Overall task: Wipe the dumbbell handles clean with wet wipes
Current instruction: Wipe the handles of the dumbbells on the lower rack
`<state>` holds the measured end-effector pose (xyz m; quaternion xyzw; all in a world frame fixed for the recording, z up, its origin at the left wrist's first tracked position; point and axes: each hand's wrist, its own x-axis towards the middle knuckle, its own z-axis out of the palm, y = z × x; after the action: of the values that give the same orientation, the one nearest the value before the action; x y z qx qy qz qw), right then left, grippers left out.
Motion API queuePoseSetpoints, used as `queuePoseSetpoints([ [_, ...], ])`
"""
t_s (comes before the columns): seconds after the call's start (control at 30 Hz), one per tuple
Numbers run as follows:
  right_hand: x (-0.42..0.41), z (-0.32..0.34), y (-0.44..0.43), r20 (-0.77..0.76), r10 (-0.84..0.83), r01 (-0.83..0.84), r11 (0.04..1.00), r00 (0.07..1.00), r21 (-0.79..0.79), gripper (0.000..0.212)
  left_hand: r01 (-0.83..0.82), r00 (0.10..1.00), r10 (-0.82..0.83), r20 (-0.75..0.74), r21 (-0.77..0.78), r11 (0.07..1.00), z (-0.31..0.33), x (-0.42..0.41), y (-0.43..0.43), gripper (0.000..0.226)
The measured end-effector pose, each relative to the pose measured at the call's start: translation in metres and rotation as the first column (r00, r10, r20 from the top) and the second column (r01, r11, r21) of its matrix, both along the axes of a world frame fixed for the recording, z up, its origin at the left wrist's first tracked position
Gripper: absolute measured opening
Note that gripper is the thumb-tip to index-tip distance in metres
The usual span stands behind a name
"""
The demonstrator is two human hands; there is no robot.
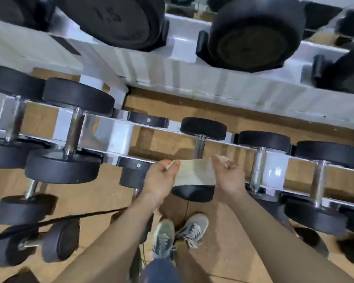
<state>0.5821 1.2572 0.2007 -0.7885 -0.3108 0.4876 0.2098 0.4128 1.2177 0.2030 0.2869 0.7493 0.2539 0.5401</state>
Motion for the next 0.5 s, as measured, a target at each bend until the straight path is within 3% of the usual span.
queuePoseSetpoints([
  [0.17, 0.001, -0.057, 0.014, 0.077, -0.144, 0.145, 0.989, 0.987, -0.019, 0.045, 0.097, 0.991, -0.088, -0.103, 0.091, 0.991, -0.061, 0.007, 0.026, 0.037],
  [0.23, 0.002, -0.075, 0.020, 0.056, -0.250, 0.247, 0.967, 0.967, 0.055, 0.047, 0.123, 0.988, -0.111, -0.105, 0.107, 0.987, -0.075, 0.013, 0.043, 0.033],
  [0.3, 0.002, -0.086, 0.031, 0.033, -0.342, 0.340, 0.939, 0.939, 0.054, 0.050, 0.076, 0.996, -0.072, -0.053, 0.075, 0.994, -0.085, 0.020, 0.058, 0.031],
  [0.4, 0.003, -0.095, 0.051, -0.112, -0.439, 0.426, 0.897, 0.892, -0.121, 0.046, -0.073, 0.997, 0.072, 0.040, 0.035, 0.997, -0.097, 0.032, 0.081, 0.027],
  [0.5, 0.005, -0.093, 0.057, -0.003, -0.388, 0.376, 0.894, 0.922, -0.243, 0.083, -0.212, 0.975, 0.210, 0.069, 0.026, 0.977, -0.104, 0.032, 0.093, 0.029],
])
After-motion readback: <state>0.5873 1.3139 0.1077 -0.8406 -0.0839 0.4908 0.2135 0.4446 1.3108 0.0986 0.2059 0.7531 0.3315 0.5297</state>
